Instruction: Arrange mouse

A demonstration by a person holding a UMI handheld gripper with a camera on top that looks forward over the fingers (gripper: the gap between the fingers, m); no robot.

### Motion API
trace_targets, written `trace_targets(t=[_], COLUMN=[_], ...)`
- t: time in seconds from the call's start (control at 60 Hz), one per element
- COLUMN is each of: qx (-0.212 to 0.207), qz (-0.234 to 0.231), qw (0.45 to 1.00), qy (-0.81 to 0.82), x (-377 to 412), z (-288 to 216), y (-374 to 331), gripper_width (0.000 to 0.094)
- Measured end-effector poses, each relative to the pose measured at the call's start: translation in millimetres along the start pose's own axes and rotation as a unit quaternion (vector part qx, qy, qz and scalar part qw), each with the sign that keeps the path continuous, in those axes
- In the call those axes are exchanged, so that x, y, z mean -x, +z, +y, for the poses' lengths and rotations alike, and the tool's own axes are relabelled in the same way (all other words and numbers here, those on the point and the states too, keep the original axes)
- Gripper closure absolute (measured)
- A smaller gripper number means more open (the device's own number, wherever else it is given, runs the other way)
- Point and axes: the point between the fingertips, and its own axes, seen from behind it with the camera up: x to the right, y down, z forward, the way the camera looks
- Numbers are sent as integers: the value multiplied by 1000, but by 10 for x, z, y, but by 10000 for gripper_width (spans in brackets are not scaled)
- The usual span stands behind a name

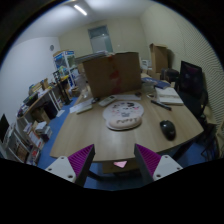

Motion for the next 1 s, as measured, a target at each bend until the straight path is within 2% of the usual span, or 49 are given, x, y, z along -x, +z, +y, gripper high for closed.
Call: trace_targets(t=[0.117, 0.217, 0.233, 0.3, 0.367, 0.483, 0.65, 0.683, 0.717, 0.733, 0.75, 0.767, 0.867, 1.0], qx=[-2, -7, -8, -10, -24, -39, -44, -62, -71, -76, -83, -89, -122, -106], qz=[26, 40, 46, 53, 67, 56, 29, 33, 44, 48, 43, 40, 57, 94], qw=[1000, 999, 999, 998, 996, 996, 998, 996, 994, 993, 992, 992, 989, 989], qy=[-10, -23, -24, -34, -46, -58, -47, -57, -72, -81, -84, -82, -55, -38], x=[-453, -1153, -1069, -1677, -1968, -2328, -2379, -2388, -2423, -2431, -2403, -2383, -2416, -2459], z=[-45, -84, -96, -129, -192, -281, -198, -240, -245, -243, -245, -245, -265, -275], y=[37, 129, 142, 329, 478, 904, 1365, 1405, 1416, 1420, 1425, 1429, 1437, 1467], gripper_width=[123, 122, 121, 116, 121, 120, 139, 197, 181, 284, 282, 373, 404, 467])
